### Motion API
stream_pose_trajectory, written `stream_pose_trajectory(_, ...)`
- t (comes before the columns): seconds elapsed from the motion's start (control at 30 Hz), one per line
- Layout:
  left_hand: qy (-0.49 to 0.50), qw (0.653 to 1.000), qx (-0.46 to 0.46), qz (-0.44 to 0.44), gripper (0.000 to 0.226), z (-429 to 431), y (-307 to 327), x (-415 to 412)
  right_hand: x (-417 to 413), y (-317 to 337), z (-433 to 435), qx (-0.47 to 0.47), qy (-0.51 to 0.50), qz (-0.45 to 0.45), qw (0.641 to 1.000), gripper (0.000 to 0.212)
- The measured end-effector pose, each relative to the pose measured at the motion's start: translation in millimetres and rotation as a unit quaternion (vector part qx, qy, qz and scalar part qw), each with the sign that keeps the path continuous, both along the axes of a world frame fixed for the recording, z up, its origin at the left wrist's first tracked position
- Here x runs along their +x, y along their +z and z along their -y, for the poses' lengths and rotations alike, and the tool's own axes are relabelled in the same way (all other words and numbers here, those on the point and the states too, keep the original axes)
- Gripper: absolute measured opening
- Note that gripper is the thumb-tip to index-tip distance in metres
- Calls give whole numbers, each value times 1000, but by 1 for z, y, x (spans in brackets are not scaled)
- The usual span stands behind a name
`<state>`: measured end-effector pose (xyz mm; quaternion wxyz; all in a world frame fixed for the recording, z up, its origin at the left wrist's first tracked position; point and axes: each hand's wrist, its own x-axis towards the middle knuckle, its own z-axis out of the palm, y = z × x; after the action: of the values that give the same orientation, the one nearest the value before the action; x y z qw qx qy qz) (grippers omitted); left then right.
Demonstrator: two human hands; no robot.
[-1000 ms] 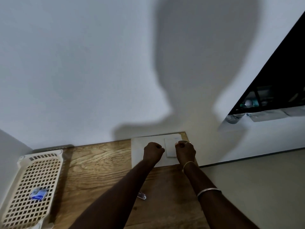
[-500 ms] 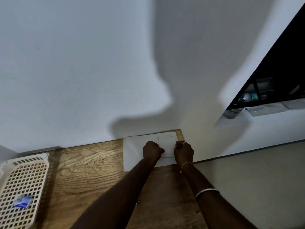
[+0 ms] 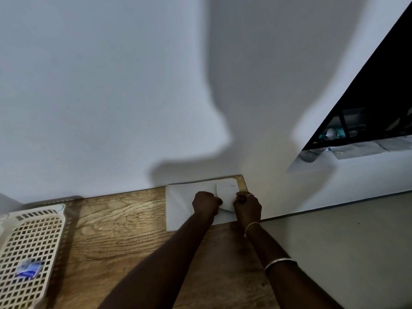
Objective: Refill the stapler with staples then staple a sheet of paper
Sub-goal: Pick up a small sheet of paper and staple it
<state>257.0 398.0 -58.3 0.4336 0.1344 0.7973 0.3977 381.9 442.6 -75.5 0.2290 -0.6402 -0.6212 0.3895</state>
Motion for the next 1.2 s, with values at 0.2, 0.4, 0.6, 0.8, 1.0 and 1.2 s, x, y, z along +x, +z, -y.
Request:
stream_pose_trajectory(0.2, 45, 994, 93, 39, 43, 18, 8, -9, -5, 10, 12, -15, -20, -32, 999, 42)
stream_pose_trajectory(0.4, 82, 974, 209, 4, 35, 58, 29, -41, -39, 48, 30, -226, -92, -325, 914, 33)
stream_pose_trajectory(0.6, 144, 936, 320, 37, 21, 107, 75, -85, -86, 97, 63, -204, -24, -408, 890, 14)
stream_pose_trajectory(0.8, 154, 917, 365, 52, 25, 157, 135, -126, -134, 153, 95, -175, 55, -439, 880, 13)
stream_pose_trajectory(1.0, 116, 912, 387, 74, 19, 194, 175, -155, -162, 194, 124, -150, 124, -454, 870, 16)
stream_pose_trajectory(1.2, 119, 901, 412, 64, 21, 215, 189, -164, -174, 212, 142, -127, 192, -443, 866, 23)
